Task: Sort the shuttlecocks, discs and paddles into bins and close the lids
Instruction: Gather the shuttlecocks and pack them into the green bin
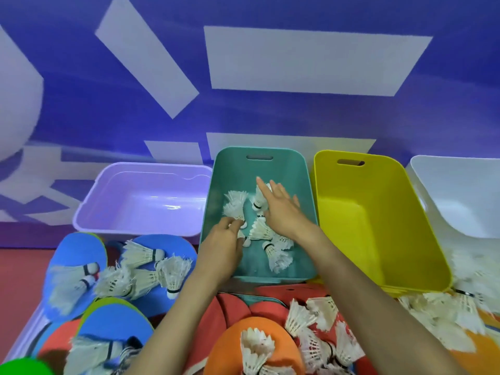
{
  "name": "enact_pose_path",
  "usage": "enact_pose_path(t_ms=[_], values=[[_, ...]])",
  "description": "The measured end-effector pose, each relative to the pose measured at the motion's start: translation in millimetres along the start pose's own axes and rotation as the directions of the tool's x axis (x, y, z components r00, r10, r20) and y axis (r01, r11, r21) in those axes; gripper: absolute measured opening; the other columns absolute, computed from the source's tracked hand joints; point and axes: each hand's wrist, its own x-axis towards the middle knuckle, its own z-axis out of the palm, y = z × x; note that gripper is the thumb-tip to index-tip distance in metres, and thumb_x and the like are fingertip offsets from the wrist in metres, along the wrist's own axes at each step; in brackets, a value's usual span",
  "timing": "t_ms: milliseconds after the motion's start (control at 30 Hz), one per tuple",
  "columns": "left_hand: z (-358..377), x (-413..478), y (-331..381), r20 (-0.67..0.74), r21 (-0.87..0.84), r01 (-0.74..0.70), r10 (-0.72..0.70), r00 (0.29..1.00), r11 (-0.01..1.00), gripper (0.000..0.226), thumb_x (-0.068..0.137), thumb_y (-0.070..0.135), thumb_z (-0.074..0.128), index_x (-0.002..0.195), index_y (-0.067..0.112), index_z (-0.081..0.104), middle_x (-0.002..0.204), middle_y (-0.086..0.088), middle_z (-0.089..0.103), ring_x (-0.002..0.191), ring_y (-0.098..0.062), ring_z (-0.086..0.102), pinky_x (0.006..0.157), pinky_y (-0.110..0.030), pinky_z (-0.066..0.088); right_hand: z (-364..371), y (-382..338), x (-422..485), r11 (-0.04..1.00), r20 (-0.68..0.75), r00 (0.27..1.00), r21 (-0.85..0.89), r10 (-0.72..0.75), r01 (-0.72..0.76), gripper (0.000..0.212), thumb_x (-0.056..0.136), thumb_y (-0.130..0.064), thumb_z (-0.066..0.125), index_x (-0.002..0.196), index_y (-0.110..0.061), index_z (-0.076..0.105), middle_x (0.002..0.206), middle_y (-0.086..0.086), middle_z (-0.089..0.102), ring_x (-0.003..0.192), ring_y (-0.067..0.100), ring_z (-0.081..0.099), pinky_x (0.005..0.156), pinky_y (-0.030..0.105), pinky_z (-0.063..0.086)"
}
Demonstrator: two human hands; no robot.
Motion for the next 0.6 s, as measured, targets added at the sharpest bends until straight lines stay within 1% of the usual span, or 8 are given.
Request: enact_pose_path(t_ms=[67, 133, 233, 333, 400, 467, 533, 600], values=[[-0.8, -8.3, -2.6, -0.097, -0.044, -0.046, 0.042, 0.994, 0.998, 0.037, 0.09, 0.014, 0.055, 0.127, 0.015, 0.055, 0.129, -0.003, 0.051, 0.116, -0.025, 0.051, 0.097, -0.033, 0.042, -1.4, -1.5, -1.8, 1.0, -0.012, 1.0, -0.012, 0.005, -0.005, 0.069, 0.096, -0.014, 0.044, 0.15, -0.03, 0.004, 0.159, 0.003, -0.001, 0.146, 0.023, -0.007, 0.114, 0.053, 0.001], [0.9, -14.8, -2.8, -0.161, -0.044, -0.07, 0.062, 0.985, 0.997, 0.034, 0.089, 0.013, 0.057, 0.123, 0.016, 0.058, 0.126, -0.002, 0.053, 0.113, -0.023, 0.051, 0.094, -0.033, 0.043, -2.7, 0.3, -9.0, 1.0, -0.053, 0.999, -0.016, -0.002, 0.001, 0.06, 0.096, -0.021, 0.046, 0.149, -0.025, 0.017, 0.158, 0.003, 0.007, 0.146, 0.023, -0.003, 0.116, 0.052, 0.004], [4.8, -23.2, 3.2, -0.243, -0.047, -0.103, 0.089, 0.966, 0.994, 0.031, 0.085, 0.008, 0.06, 0.115, 0.015, 0.062, 0.119, -0.002, 0.057, 0.108, -0.024, 0.054, 0.089, -0.033, 0.045, -5.2, 8.8, -28.6, 0.998, -0.206, 0.977, 0.0, -0.061, 0.063, 0.046, 0.095, -0.025, 0.048, 0.14, -0.021, 0.037, 0.148, 0.003, 0.035, 0.141, 0.022, 0.021, 0.115, 0.042, 0.019], [11.5, -33.6, 19.0, -0.323, -0.065, -0.156, 0.128, 0.938, 0.986, 0.028, 0.081, 0.003, 0.062, 0.107, 0.014, 0.065, 0.111, -0.003, 0.061, 0.103, -0.024, 0.056, 0.081, -0.035, 0.049, -8.5, 21.2, -60.4, 0.986, -0.376, 0.92, 0.072, -0.111, 0.148, 0.035, 0.094, -0.023, 0.051, 0.129, -0.017, 0.051, 0.131, 0.001, 0.053, 0.125, 0.021, 0.043, 0.107, 0.036, 0.031], [18.1, -43.7, 34.7, -0.351, -0.086, -0.215, 0.172, 0.92, 0.973, 0.023, 0.084, 0.007, 0.058, 0.105, 0.014, 0.064, 0.109, -0.002, 0.06, 0.101, -0.02, 0.054, 0.081, -0.032, 0.047, -9.3, 31.2, -86.9, 0.973, -0.469, 0.876, 0.124, -0.114, 0.193, 0.03, 0.094, -0.022, 0.052, 0.123, -0.015, 0.057, 0.122, 0.002, 0.059, 0.117, 0.022, 0.049, 0.102, 0.037, 0.038], [26.9, -55.9, 50.8, -0.35, -0.092, -0.298, 0.249, 0.903, 0.95, 0.022, 0.087, 0.016, 0.05, 0.105, 0.014, 0.062, 0.107, -0.002, 0.059, 0.099, -0.019, 0.054, 0.082, -0.029, 0.044, -8.2, 42.4, -115.0, 0.962, -0.538, 0.836, 0.156, -0.106, 0.222, 0.03, 0.093, -0.025, 0.05, 0.119, -0.014, 0.059, 0.116, 0.001, 0.062, 0.111, 0.021, 0.053, 0.097, 0.036, 0.042], [36.3, -69.8, 65.4, -0.335, -0.098, -0.38, 0.329, 0.883, 0.92, 0.02, 0.091, 0.019, 0.048, 0.105, 0.014, 0.062, 0.104, -0.001, 0.058, 0.095, -0.021, 0.056, 0.081, -0.032, 0.045, -4.6, 54.8, -143.3, 0.958, -0.593, 0.799, 0.158, -0.102, 0.24, 0.032, 0.093, -0.028, 0.047, 0.118, -0.014, 0.059, 0.114, 0.0, 0.063, 0.108, 0.017, 0.054, 0.093, 0.032, 0.043], [45.0, -85.8, 79.1, -0.331, -0.115, -0.458, 0.401, 0.854, 0.882, 0.017, 0.093, 0.019, 0.051, 0.105, 0.014, 0.063, 0.1, 0.0, 0.059, 0.09, -0.019, 0.057, 0.077, -0.03, 0.047, 1.5, 68.0, -172.0, 0.954, -0.634, 0.767, 0.159, -0.097, 0.253, 0.032, 0.093, -0.028, 0.045, 0.117, -0.014, 0.059, 0.11, -0.002, 0.064, 0.104, 0.013, 0.054, 0.09, 0.026, 0.042]])
